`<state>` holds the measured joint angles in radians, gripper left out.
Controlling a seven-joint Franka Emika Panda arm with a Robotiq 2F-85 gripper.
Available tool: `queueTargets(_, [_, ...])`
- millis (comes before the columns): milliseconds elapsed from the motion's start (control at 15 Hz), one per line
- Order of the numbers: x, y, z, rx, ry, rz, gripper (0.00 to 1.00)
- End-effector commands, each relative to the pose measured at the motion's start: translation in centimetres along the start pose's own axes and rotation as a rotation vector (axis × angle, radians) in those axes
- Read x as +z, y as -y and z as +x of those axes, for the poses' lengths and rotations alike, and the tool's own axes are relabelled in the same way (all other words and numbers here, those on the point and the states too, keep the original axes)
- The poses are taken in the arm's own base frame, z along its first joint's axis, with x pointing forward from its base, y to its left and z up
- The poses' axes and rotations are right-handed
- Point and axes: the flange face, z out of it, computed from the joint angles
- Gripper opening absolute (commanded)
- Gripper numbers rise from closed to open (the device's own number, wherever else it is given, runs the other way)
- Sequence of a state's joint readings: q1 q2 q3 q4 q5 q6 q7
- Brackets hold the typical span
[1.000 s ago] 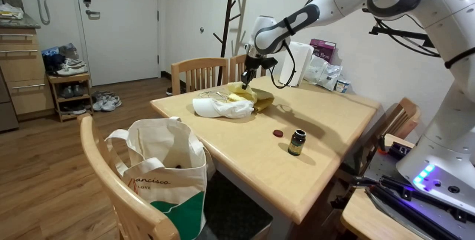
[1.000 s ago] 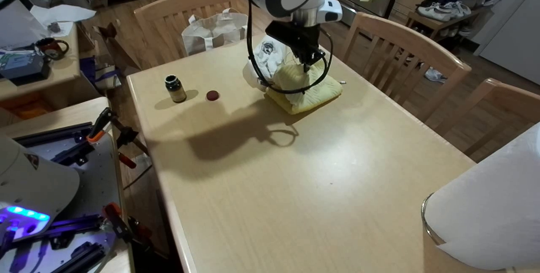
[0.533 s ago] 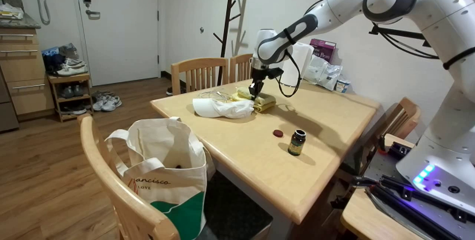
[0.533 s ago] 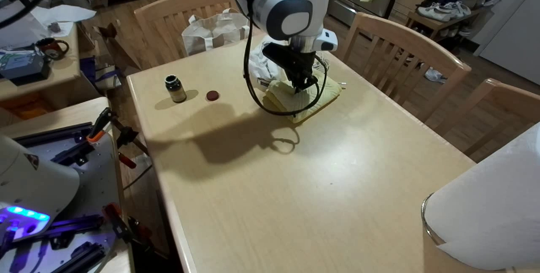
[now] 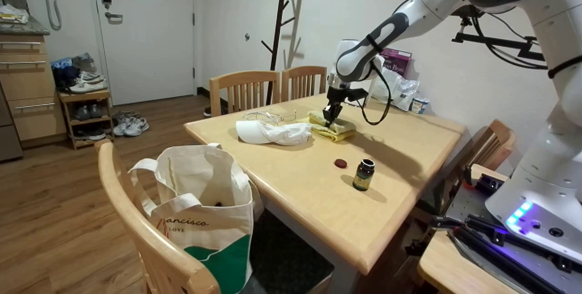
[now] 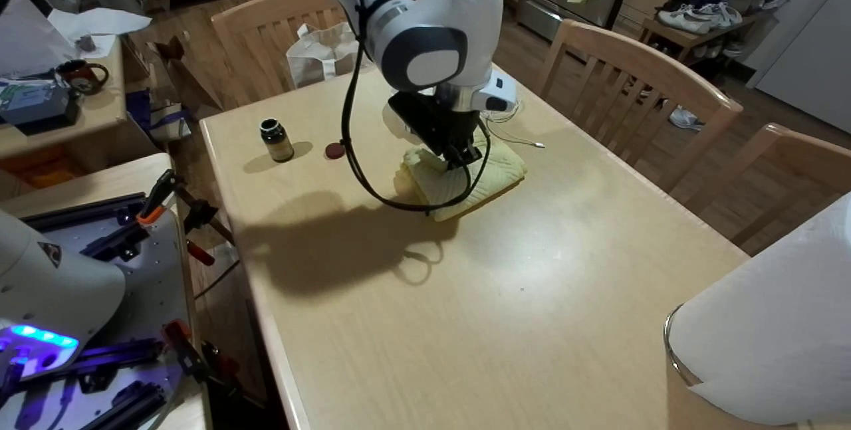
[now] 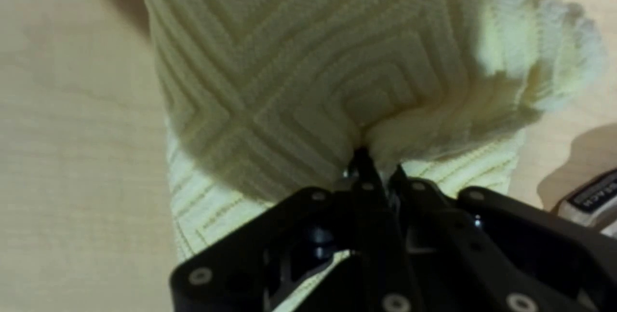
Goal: Use the towel to wipe the table
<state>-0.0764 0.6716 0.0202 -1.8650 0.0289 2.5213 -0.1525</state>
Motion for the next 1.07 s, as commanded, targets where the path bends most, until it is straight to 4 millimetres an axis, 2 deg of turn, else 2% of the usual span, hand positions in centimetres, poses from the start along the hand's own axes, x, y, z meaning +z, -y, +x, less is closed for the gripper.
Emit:
queueTargets(0, [1.3,-1.5,-7.2,0.086,0.065,0.033,0.01])
queueTargets(333, [1.2,-2.1,-15.5,0.111,0.169,0.015,0.01])
queueTargets(600, [1.3,-1.0,-21.4,0.118,0.254,0.045,0.01])
queueTargets(800, [1.4,-0.5,-23.2,0.115,0.258,0.052,0.01])
queueTargets(1000, [1.1,-0.1,-21.9,0.101,0.215,0.048,0.01])
